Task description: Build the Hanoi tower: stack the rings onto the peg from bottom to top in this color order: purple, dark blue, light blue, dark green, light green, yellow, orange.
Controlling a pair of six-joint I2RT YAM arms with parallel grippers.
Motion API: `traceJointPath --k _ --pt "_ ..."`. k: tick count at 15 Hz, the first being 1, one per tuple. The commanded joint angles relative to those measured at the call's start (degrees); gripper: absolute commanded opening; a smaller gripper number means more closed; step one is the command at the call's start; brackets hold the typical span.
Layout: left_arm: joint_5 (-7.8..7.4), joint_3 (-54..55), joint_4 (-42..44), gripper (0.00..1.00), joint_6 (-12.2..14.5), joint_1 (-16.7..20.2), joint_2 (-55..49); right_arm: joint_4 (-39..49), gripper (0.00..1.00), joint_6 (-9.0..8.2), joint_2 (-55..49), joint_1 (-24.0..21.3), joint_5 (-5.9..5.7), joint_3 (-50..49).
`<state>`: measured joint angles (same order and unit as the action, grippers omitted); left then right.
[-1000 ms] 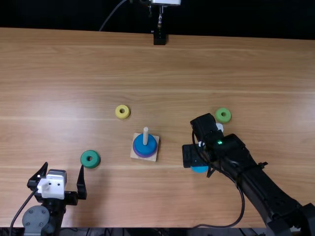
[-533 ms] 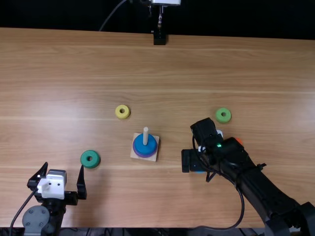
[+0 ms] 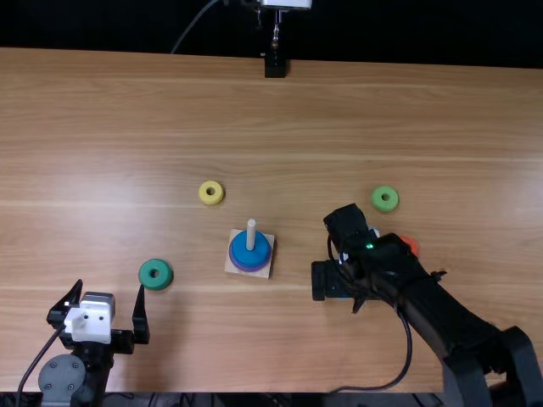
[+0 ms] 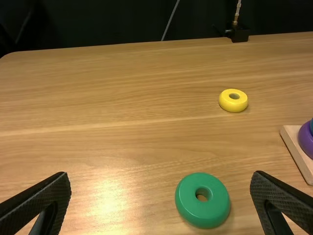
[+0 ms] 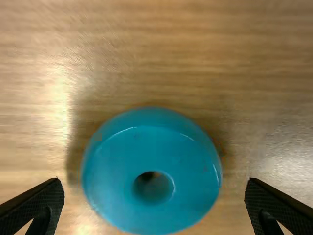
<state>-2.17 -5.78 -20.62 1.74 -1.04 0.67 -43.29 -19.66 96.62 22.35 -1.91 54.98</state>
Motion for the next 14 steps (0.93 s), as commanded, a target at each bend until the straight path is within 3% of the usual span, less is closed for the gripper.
traceJointPath --k 1,5,7,10,12,14 --pt "-1.09 5.8 -4.9 1.00 1.0 0.1 -0.7 0.1 1.00 -1.22 0.1 -0.2 -0.09 -0.7" --pt "-1.09 5.8 -4.9 1.00 1.0 0.1 -0.7 0.1 1.00 -1.22 0.7 -0.1 -0.09 -0.6" --pt "-1.09 5.8 -4.9 1.00 1.0 0.1 -0.7 0.1 0.66 -1.22 0.9 -0.1 -0.20 -0.6" --pt "-1.09 5.8 -4.9 1.00 1.0 0.1 -0.7 0.1 0.29 -1.12 0.9 0.1 -0.30 -0.7" --pt "-1.09 5.8 -4.9 1.00 1.0 0.0 -0.7 0.4 0.14 -1.12 0.9 0.2 -0.30 -0.8" --pt "-1.09 5.8 -4.9 1.00 1.0 0.1 -0.7 1.0 0.07 -1.12 0.7 0.3 -0.41 -0.6"
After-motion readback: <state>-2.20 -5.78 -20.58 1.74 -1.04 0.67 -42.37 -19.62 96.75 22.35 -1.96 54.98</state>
